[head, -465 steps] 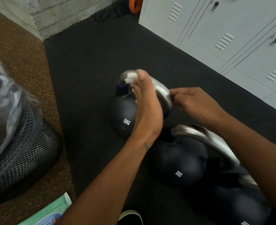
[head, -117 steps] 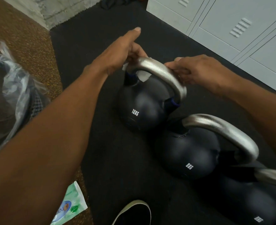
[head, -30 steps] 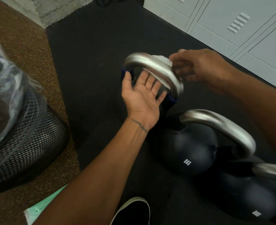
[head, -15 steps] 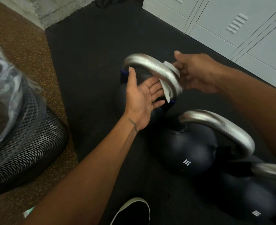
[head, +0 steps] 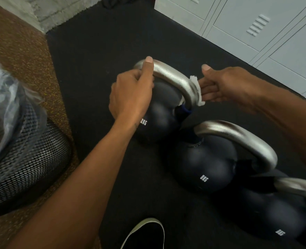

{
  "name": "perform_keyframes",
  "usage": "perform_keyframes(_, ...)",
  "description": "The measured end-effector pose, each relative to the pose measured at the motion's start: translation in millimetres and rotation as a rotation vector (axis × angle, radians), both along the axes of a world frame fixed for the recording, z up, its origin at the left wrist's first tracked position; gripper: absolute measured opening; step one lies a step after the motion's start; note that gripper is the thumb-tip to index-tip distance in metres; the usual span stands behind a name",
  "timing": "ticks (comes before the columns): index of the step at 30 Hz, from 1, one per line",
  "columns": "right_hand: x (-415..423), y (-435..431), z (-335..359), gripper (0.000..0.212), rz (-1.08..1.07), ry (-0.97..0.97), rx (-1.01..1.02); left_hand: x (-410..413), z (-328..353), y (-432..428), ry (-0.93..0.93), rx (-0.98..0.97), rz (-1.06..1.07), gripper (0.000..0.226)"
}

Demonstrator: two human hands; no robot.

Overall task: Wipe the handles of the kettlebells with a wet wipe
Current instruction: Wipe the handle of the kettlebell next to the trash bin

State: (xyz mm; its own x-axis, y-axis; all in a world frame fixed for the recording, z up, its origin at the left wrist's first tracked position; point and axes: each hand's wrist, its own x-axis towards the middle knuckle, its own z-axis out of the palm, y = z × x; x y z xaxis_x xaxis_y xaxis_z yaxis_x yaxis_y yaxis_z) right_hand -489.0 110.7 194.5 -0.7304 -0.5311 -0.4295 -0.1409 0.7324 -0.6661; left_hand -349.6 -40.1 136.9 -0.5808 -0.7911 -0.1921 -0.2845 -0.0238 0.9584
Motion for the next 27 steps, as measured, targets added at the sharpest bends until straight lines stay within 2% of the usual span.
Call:
perform_keyframes(3, 4.2, -5.5, -2.4, 0.049, -0.046, -0.01, 0.008, 1.4, 4.6, 7.8, -0.035, 0.276, -0.064, 0.062)
perform_keyframes(6, 10.3, -2.5, 1.1, 0.049, -0.07, -0.027, -0.007, -1.0, 7.2, 18.1, 0.006, 0.411, -0.145, 0.063)
perform_keyframes(11, 37.9, 6.7, 17.7, 0.049, -0.175, -0.096, -0.125, -2.5, 5.2, 16.5, 0.133, 0.706, -0.15, 0.074)
perform_keyframes(14, 53.1, 0.6, 14.2, 0.041, -0.225, -0.034, -0.143, -2.5, 3.7, 13.9, 0.177, 0.832, -0.13, 0.078)
perform_keyframes(16, 62.7, -4.1, 15.5, 0.036, -0.162, 0.073, -0.094, -3.6, 2.8, 13.0, 0.195, 0.85, -0.119, 0.077)
perform_keyframes(19, 64.6, -4.2, 14.5, 0.055, 0.002, 0.227, -0.011, -4.5, 2.8, 13.9, 0.203, 0.838, -0.114, 0.075)
perform_keyframes(20, 63.9, -3.2, 15.2, 0.056, 0.01, 0.231, 0.026, -4.2, 2.5, 14.6, 0.203, 0.827, -0.119, 0.073)
perform_keyframes(23, 62.5, 4.2, 10.2, 0.023, 0.059, 0.26, 0.143, -2.3, 2.1, 16.5, 0.2, 0.779, -0.143, 0.067)
perform_keyframes(27, 76.8, 1.6, 0.8, 0.016, 0.082, 0.504, 0.172, 2.8, 5.5, 17.1, 0.11, 0.624, -0.175, 0.05)
